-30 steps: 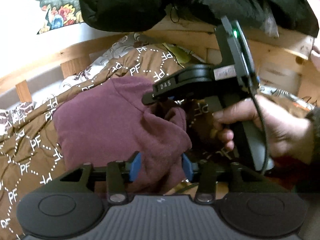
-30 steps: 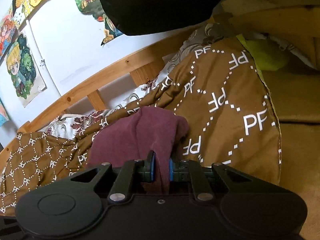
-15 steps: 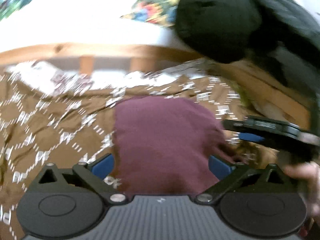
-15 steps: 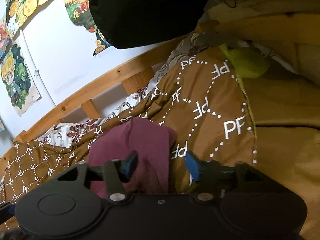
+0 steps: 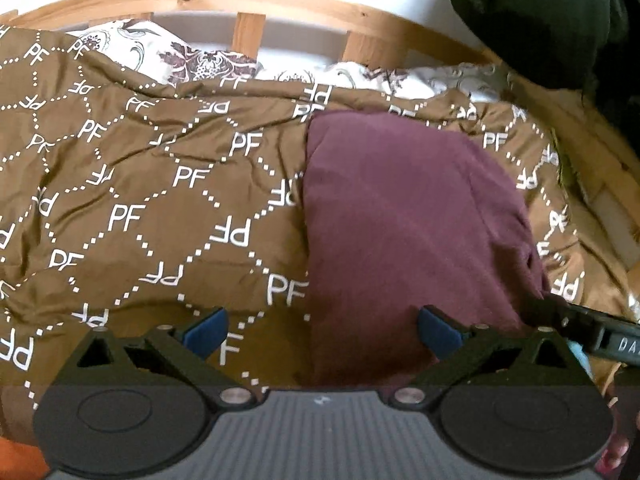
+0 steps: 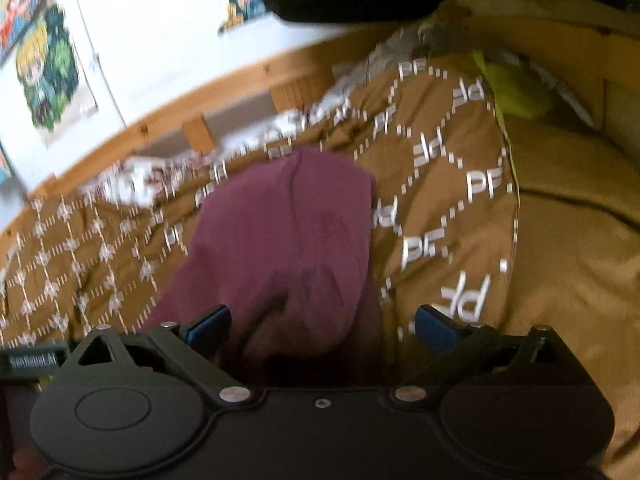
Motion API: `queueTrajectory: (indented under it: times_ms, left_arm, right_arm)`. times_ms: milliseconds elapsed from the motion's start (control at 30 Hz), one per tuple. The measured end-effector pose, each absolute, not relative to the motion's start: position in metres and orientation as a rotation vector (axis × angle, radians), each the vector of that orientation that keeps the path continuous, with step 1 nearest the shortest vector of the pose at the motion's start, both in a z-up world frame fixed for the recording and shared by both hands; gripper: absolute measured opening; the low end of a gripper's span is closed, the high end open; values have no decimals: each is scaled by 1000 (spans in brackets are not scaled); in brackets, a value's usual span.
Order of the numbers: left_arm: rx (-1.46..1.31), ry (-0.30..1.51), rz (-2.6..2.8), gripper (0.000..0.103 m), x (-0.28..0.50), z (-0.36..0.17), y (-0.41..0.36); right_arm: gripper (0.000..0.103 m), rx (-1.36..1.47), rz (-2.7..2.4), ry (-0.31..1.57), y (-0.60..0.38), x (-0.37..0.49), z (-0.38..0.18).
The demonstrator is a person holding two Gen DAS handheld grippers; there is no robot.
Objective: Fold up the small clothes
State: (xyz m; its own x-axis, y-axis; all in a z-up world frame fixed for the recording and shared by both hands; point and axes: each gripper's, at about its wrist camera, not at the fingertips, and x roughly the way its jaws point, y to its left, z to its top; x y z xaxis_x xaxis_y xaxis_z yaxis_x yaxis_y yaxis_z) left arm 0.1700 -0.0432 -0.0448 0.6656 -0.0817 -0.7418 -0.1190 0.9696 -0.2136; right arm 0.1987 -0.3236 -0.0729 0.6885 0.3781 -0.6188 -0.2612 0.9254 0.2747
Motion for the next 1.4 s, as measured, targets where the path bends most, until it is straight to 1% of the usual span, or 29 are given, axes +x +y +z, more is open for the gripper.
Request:
queueTrajectory:
  times_ms: [67,200,300,367,467,533,600,667,700,767,800,833,867,900,967,1067,1200,1333,1400]
  left_arm:
    - [-234,864,21,103,172,-49,-45]
    - [-205,888,18,103,172,-58,-46]
    - [-214,885,24,103,169,-64,-44]
    - [-238,888,26,103,169,-67,-42]
    - [-276,902,25,103,171,-70,-39]
    - [-285,906,23,103,172,-72,-39]
    - [-282,903,23,103,171,-74,-39]
    - [-275,897,22,103,170,-75,-41]
    - [-273,895,22,103,170,-75,-41]
    - [-276,893,20,103,169,-75,-41]
    - [-279,894,20,103,169,-75,-40]
    - [-285,896,20,103,169,-75,-40]
    - [-289,897,20,103,170,-76,-40]
    - [-293,899,19,103,170,-76,-39]
    - [-295,899,18,103,170,-76,-39]
    - [-302,900,19,103,170,-77,-39]
    - [-311,908,18,103,171,-79,-39]
    - [-324,924,12,103,171,-80,-37]
    - [-339,934,9,103,171,-81,-36]
  right_arm:
    - [102,99,346,769,-320,198,-79]
    - [102,-25,354,804,-309,197,-90]
    - [102,-43,370,805,-306,198,-93]
    - [102,26,385,734,-312,195,-84]
    - [102,212,454,588,-331,192,-66]
    - [102,326,453,509,-342,194,-64]
    - [97,374,431,472,-347,201,-68]
    - [85,359,406,458,-346,210,-73]
    - [81,346,397,452,-344,214,-74]
    - [63,320,372,443,-338,223,-77]
    - [58,306,361,449,-337,228,-78]
    - [48,295,351,456,-335,234,-80]
    - [42,289,345,458,-334,239,-83]
    - [38,285,340,465,-333,243,-87]
    - [20,284,339,470,-333,252,-93]
    - [10,218,357,419,-322,247,-93]
    - [8,17,409,302,-295,228,-84]
    - [8,-146,432,232,-270,219,-81]
    - [7,-177,418,217,-270,222,-81]
